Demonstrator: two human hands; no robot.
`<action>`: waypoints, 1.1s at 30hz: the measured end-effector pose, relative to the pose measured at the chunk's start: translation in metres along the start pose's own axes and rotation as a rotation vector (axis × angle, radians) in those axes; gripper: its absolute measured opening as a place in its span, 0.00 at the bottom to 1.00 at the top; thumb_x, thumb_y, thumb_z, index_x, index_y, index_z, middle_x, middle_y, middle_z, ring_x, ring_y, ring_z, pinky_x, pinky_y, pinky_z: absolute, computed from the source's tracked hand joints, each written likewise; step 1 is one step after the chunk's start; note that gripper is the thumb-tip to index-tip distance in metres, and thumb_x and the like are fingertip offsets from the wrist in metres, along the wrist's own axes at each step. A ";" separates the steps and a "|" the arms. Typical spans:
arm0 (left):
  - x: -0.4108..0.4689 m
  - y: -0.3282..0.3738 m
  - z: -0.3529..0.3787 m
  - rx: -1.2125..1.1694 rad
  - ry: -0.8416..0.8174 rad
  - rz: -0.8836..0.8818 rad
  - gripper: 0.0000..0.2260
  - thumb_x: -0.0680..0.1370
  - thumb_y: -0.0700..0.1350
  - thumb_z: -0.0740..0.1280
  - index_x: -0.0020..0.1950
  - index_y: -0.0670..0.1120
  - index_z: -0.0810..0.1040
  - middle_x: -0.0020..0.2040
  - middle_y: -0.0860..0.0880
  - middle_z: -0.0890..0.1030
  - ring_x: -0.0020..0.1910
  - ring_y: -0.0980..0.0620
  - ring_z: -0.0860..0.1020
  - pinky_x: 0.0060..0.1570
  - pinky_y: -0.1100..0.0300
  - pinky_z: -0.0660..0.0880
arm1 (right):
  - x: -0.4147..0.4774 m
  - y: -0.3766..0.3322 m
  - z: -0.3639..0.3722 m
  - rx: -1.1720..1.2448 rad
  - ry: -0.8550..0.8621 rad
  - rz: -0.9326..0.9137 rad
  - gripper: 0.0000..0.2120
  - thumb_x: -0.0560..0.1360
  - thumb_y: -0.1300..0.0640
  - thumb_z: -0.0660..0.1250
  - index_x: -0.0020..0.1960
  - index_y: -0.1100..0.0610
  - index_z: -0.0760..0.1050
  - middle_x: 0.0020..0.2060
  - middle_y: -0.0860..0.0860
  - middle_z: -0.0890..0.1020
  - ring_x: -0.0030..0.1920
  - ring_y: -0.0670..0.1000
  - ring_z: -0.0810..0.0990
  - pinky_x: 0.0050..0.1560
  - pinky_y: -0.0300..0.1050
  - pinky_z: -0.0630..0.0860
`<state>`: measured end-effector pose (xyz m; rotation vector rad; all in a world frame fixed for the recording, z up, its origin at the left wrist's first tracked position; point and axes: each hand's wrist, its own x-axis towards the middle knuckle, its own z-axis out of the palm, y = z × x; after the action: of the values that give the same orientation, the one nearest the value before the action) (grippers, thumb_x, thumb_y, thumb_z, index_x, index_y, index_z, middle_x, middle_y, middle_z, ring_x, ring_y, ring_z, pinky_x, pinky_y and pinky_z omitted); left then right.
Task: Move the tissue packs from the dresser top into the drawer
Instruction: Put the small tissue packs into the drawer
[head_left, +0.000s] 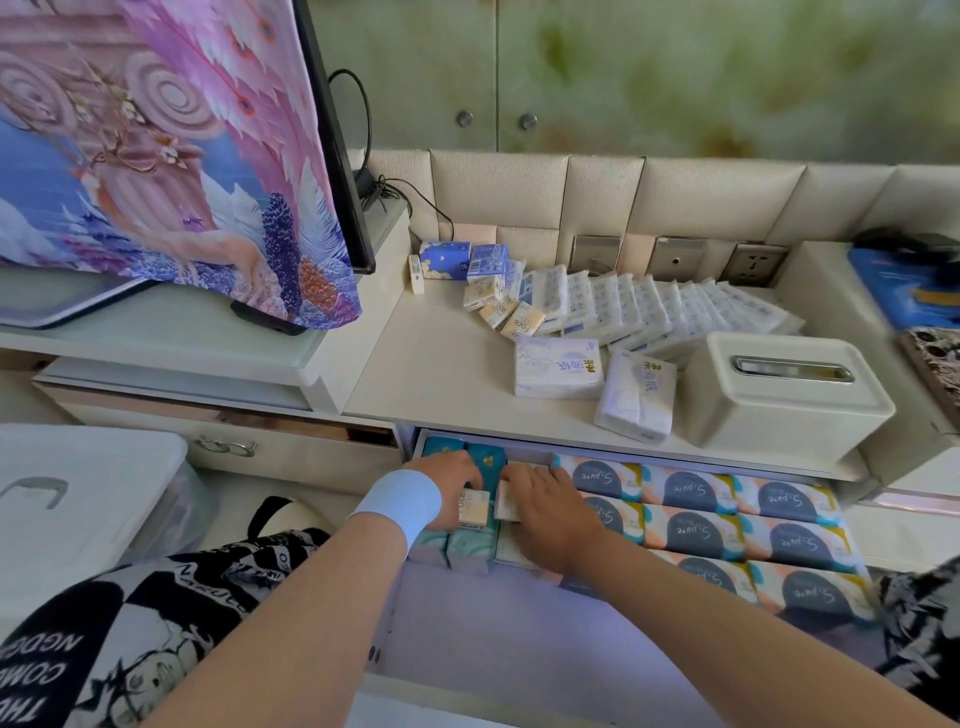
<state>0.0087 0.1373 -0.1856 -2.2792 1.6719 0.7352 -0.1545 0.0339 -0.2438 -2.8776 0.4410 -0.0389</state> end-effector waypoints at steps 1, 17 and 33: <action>-0.001 0.000 0.000 -0.005 0.003 0.001 0.26 0.73 0.42 0.72 0.70 0.52 0.71 0.67 0.50 0.68 0.63 0.48 0.72 0.63 0.53 0.72 | 0.002 0.002 -0.001 -0.045 -0.002 0.011 0.21 0.71 0.57 0.62 0.64 0.56 0.68 0.54 0.53 0.79 0.55 0.57 0.76 0.65 0.54 0.62; 0.005 0.019 -0.010 -0.233 0.078 -0.043 0.24 0.70 0.49 0.74 0.63 0.52 0.70 0.55 0.51 0.76 0.52 0.49 0.76 0.53 0.53 0.76 | 0.005 0.012 -0.009 0.156 0.109 0.015 0.15 0.64 0.48 0.64 0.49 0.50 0.68 0.46 0.47 0.73 0.46 0.52 0.69 0.49 0.49 0.65; -0.001 0.042 0.005 0.168 0.062 0.112 0.18 0.75 0.46 0.69 0.65 0.53 0.77 0.65 0.49 0.71 0.65 0.46 0.67 0.61 0.51 0.71 | -0.018 0.005 0.000 -0.309 -0.123 -0.056 0.19 0.76 0.41 0.63 0.58 0.53 0.80 0.57 0.55 0.76 0.64 0.60 0.70 0.72 0.68 0.56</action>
<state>-0.0318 0.1263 -0.1845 -2.1286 1.8269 0.5277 -0.1736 0.0346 -0.2451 -3.1708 0.3711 0.2145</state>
